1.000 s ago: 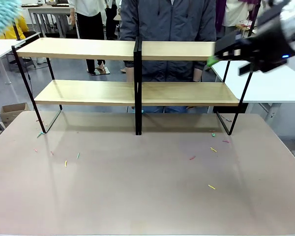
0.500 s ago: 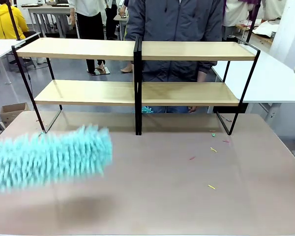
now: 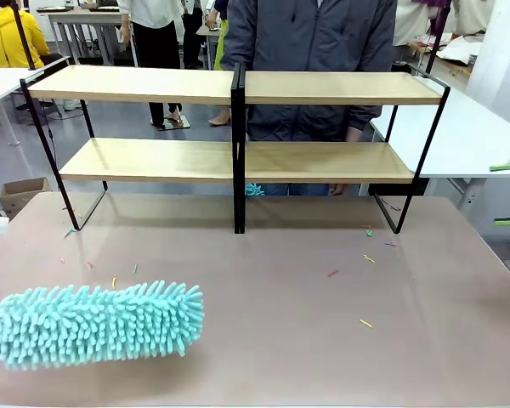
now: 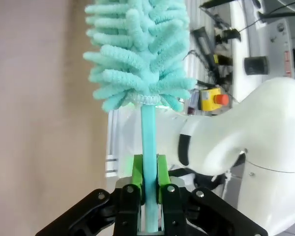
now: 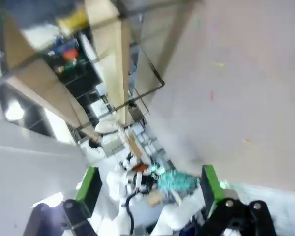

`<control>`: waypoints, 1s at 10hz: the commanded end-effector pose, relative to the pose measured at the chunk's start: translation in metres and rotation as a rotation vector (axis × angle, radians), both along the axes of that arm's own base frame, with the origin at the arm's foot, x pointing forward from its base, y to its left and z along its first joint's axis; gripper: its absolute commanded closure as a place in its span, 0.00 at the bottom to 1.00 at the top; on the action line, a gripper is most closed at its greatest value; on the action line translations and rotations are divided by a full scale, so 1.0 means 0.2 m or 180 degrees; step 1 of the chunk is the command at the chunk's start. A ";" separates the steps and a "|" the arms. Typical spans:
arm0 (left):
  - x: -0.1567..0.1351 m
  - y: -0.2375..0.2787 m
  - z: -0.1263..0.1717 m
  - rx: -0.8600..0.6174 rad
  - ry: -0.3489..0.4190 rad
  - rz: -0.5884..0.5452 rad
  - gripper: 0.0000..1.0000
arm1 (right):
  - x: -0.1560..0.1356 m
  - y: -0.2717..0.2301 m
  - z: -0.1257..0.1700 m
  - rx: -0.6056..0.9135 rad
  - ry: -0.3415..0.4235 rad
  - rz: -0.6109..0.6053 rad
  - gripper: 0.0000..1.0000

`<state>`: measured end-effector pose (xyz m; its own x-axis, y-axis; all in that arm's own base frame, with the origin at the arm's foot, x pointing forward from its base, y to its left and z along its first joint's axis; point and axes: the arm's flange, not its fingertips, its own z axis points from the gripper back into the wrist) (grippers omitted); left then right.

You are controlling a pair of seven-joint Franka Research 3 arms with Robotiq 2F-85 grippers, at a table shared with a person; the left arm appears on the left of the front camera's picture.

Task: Clean the shelves.
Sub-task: Place the Duster on the table.

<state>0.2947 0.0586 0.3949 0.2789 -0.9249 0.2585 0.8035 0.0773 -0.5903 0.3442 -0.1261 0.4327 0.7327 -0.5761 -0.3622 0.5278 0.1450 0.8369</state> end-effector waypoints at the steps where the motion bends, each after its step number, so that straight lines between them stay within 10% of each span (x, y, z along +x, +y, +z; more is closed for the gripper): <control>1: 0.06 -0.04 -0.08 -0.0193 -0.0619 0.0032 0.87 | 0.10 0.30 -0.12 0.0367 0.0312 0.0961 0.00; 5: 0.17 -0.15 -0.22 0.0017 -0.1649 -0.0399 0.87 | 0.03 0.64 -0.34 0.0283 0.0922 0.1538 0.00; 8: 0.20 -0.13 -0.23 -0.0079 -0.2018 -0.0298 0.87 | 0.03 0.65 -0.31 0.0743 0.0687 0.1616 0.00; 9: 0.21 -0.14 -0.24 -0.0097 -0.1969 -0.0277 0.73 | 0.03 0.65 -0.31 0.0743 0.0687 0.1616 0.00; 10: 0.21 -0.14 -0.24 -0.0031 -0.1961 -0.0239 0.30 | 0.03 0.65 -0.31 0.0743 0.0687 0.1616 0.00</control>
